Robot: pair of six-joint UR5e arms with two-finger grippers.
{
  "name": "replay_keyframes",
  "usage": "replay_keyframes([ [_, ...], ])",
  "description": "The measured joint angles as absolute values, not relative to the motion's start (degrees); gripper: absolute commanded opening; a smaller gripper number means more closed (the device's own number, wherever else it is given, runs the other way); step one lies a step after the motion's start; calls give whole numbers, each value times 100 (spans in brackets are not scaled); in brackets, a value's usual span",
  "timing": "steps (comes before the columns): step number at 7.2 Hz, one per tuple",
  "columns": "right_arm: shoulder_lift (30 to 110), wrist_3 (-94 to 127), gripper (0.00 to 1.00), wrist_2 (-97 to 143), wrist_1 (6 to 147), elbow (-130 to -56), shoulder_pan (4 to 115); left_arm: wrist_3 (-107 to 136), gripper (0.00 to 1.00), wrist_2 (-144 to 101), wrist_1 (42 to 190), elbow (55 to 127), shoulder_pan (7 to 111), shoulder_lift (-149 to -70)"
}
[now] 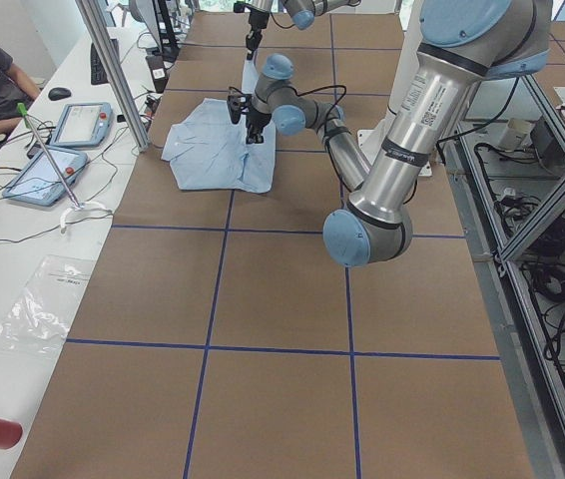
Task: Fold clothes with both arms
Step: 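Carry both hem corners up over the shirt toward the collar with both grippers, then release the hem at the collar and raise both grippers off the shirt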
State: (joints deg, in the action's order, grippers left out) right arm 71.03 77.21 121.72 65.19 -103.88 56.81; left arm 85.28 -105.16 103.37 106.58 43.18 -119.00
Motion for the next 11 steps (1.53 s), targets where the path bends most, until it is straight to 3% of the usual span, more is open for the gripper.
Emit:
replay_keyframes([
  [5, 5585, 7632, 0, 12246, 6592, -8543, 6006, 8160, 0, -10841, 12227, 8441, 4908, -12420],
  [11, 4774, 7425, 0, 12219, 6540, -7023, 5965, 8153, 0, -10813, 12856, 6991, 4986, -13247],
])
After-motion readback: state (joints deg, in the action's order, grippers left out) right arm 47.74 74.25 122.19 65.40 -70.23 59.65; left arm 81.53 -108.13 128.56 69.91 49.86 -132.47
